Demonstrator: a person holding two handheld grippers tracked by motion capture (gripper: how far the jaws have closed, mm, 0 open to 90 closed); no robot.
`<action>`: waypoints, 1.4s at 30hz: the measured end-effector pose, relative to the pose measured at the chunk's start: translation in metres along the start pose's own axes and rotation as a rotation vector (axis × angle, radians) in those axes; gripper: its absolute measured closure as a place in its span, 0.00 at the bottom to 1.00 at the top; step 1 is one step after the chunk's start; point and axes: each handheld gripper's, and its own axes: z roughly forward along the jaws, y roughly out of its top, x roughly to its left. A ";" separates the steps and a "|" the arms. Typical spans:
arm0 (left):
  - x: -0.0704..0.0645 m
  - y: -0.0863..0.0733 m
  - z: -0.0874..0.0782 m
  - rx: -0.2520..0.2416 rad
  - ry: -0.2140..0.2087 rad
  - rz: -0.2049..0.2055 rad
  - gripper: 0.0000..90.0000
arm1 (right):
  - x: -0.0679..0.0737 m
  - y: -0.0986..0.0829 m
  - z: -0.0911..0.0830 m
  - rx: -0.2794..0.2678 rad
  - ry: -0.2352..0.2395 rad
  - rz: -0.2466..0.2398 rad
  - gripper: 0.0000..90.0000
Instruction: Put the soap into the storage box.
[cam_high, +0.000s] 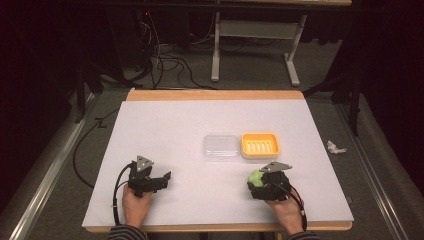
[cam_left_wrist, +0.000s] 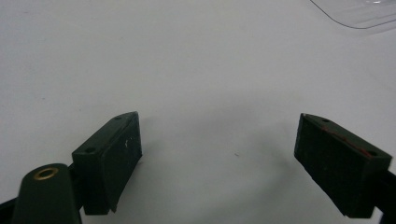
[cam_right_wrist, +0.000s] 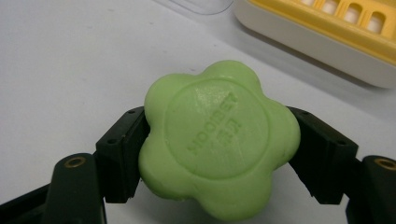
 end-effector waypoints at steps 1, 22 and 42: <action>0.000 0.000 0.000 0.000 0.000 0.000 0.17 | -0.001 0.001 -0.001 -0.007 0.002 0.004 0.30; 0.000 0.000 -0.001 0.004 -0.005 -0.001 0.17 | -0.027 0.024 -0.020 -0.063 0.007 0.045 0.30; 0.000 0.000 0.000 0.004 -0.004 -0.003 0.17 | -0.052 0.046 -0.022 -0.083 -0.010 0.074 0.30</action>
